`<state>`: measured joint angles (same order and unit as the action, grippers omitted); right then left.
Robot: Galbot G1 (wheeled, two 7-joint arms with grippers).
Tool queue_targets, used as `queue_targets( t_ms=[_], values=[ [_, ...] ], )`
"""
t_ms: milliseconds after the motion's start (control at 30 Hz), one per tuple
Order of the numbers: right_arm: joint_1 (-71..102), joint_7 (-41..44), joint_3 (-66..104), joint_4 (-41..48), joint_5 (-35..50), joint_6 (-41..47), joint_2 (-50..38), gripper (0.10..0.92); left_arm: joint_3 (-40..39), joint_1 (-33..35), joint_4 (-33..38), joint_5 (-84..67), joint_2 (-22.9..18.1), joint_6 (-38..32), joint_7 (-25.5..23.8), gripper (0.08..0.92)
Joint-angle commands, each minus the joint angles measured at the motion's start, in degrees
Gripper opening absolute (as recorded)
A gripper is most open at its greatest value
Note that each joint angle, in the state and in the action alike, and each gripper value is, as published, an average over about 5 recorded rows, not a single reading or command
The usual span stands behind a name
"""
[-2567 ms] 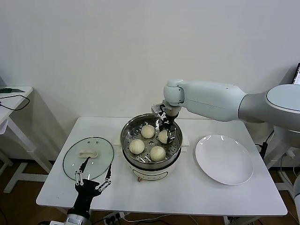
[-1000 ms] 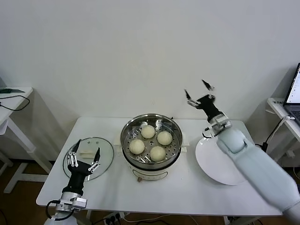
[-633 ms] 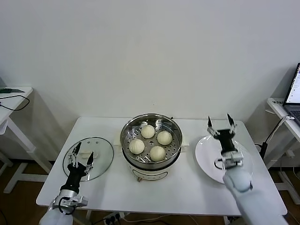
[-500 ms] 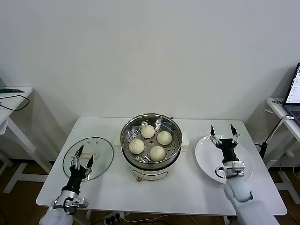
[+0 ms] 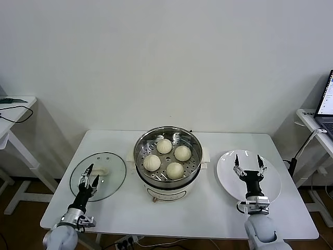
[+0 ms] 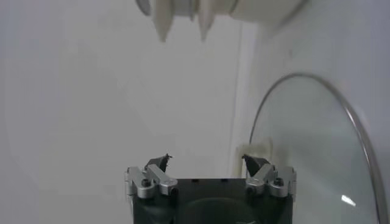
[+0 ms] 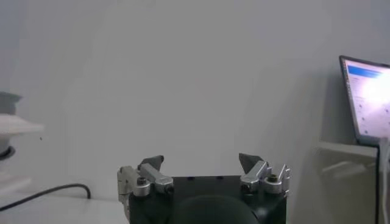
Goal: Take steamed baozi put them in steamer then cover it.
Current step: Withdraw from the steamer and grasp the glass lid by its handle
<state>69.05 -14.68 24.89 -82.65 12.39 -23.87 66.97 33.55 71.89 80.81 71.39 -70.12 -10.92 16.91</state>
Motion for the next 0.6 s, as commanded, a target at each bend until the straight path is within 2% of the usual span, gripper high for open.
queue_targets(
  t_ms=[33,600],
  values=[
    [1.9,-0.2,1.4,0.1,-1.0,-0.4,1.4,0.823,-0.2,-3.6,-4.9,4.0,0.2,0.5,1.4,0.823],
    [2.0,-0.1,1.5,0.5,-1.5,-0.5,1.7,0.823,-1.8,-6.2,-6.2,2.6,-0.4,3.2,1.6,0.823]
  ],
)
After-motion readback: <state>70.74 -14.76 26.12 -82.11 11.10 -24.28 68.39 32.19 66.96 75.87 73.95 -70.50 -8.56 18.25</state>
